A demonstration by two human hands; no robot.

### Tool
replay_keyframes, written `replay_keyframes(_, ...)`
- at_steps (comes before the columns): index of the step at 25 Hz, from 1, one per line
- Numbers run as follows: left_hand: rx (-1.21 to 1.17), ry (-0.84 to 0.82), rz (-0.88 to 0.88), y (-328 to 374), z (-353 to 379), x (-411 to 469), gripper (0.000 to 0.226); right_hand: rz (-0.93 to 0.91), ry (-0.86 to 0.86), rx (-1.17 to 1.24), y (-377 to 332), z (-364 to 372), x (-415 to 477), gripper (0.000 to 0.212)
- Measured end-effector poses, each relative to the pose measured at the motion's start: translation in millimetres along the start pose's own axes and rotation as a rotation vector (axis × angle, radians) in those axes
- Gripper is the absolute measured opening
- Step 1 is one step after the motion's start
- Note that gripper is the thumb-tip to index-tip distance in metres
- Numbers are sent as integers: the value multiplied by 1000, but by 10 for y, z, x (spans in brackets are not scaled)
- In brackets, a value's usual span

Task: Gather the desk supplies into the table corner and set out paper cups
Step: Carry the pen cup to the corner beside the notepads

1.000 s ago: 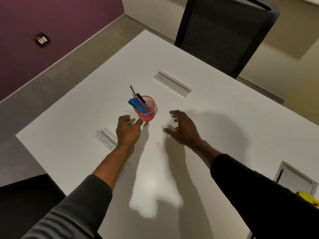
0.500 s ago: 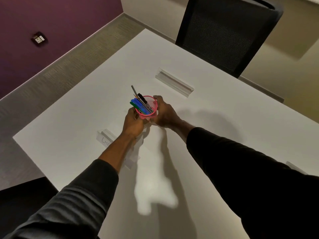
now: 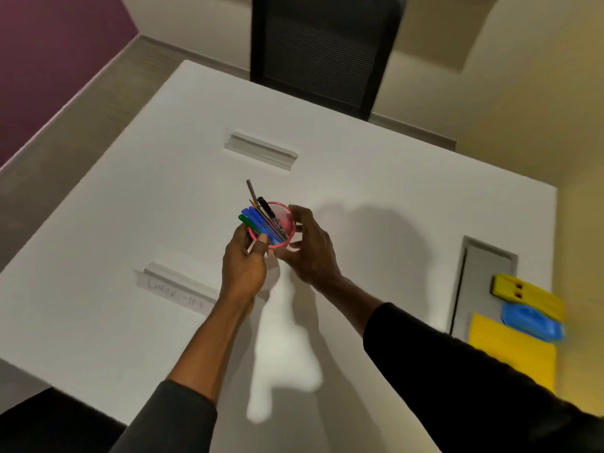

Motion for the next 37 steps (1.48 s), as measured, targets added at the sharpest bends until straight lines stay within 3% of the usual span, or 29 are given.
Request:
replay_keyframes(4,110,-154,54,9,550,-673,37,133,169,-6,207,-666,-926,87)
replay_keyframes(9,302,-488,161,-118,1304,-1434,37,302,403,-49,474,-1322,-2092,85)
replay_keyframes(14,450,-700,276,-232,1887,-2034,34,434,542,-89,665,-1787,-2958,91)
replay_keyframes(22,577,-988,369,-552,2627,-2820,41,613,573,-252,887,-2254,-4007,102)
replay_keyframes(37,760,-1137,327,-1101,3468,-3545,44,959,510,-430,1321,-2751,-4810,97)
Point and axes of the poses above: each hand's wrist, its own x-axis towards the middle knuckle, its own z-axis out of the palm, y = z × x, the point moved 7 cm from there along x, towards the middle knuckle, and after that the axes turned 5 degrees about -z, right-handed, at the moved point
